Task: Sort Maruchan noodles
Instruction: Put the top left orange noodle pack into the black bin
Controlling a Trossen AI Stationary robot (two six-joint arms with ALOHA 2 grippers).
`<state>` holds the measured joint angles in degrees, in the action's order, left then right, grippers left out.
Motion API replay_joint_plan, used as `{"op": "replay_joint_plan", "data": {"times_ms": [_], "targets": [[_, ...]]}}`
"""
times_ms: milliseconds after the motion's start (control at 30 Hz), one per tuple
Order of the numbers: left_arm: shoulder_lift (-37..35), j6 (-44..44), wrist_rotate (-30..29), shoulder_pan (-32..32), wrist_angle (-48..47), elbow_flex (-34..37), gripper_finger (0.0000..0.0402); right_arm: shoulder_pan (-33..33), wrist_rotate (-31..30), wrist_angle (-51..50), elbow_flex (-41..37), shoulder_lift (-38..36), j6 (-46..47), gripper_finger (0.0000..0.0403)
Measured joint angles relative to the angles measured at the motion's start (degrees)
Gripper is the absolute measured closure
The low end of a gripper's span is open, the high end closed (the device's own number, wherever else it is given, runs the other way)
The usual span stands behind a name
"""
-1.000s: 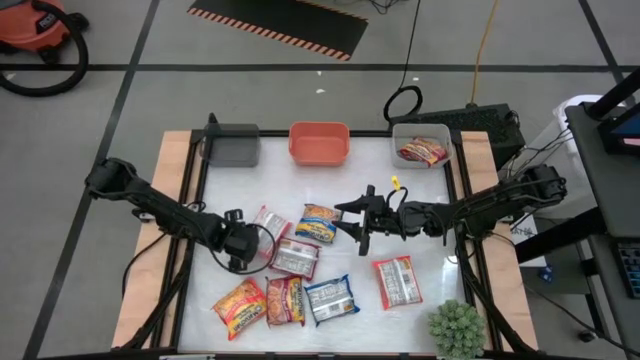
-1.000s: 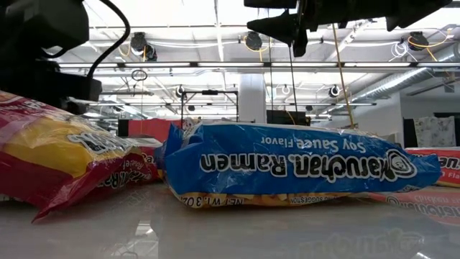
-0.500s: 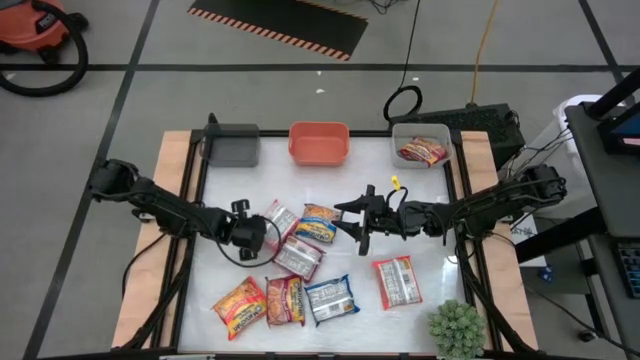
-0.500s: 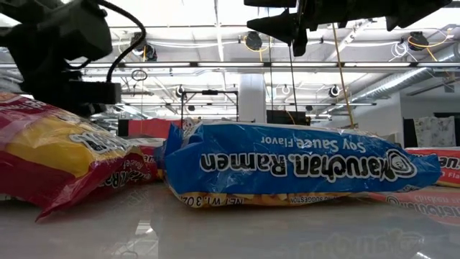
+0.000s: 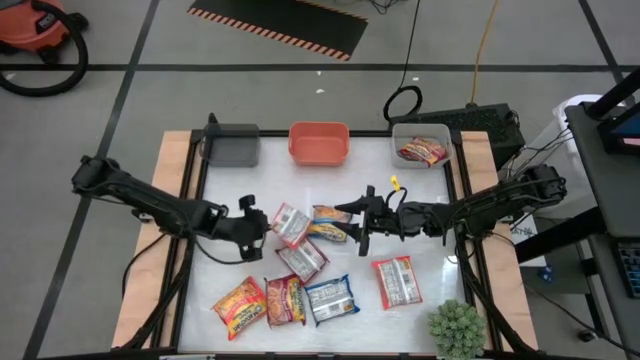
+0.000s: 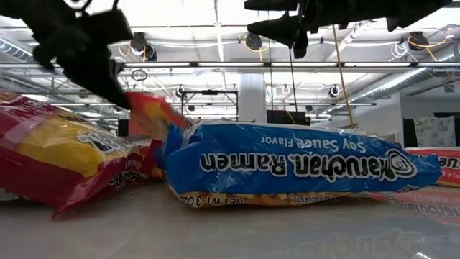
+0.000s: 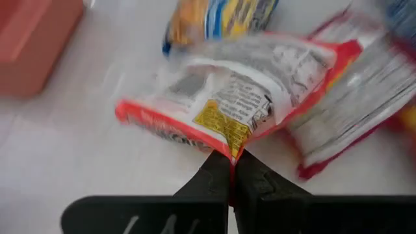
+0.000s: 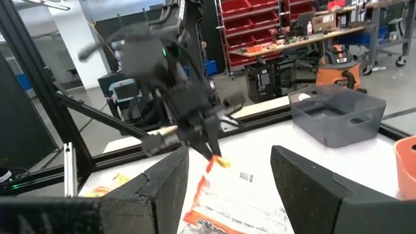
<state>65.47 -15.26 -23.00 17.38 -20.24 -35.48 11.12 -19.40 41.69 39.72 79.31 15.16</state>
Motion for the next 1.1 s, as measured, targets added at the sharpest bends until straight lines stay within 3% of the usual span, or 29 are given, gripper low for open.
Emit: {"op": "replay_joint_plan", "data": {"times_ms": [233,333,533,700,833,1100], "targets": [[-3.46,0.41,-0.35,-0.25,6.77,-0.11,0.0401,0.34,-0.07,-0.67,0.0,0.0,-0.66,0.0193],[-4.43,-0.44,-1.1,-1.07,8.74,-0.11,0.0401,1.48,-0.63,-1.81,0.34,0.01,-5.7,0.0193],[-5.26,-2.31,-1.28,-2.14,15.56,-0.13,0.0401,7.95,-12.49,-11.15,6.56,1.97,-23.0,0.0193],[-5.2,-3.58,-0.54,-2.09,21.16,-0.15,0.0401,11.9,-14.81,-11.81,12.53,8.3,-37.25,0.018],[-5.17,-3.96,0.26,-2.11,21.73,-0.15,0.0401,13.7,-28.24,-12.28,17.7,14.66,-46.12,0.0154],[-5.15,-4.74,3.67,-1.29,23.7,-0.15,0.0401,11.53,-30.12,-15.44,23.04,20.59,-45.12,0.0118]]}}
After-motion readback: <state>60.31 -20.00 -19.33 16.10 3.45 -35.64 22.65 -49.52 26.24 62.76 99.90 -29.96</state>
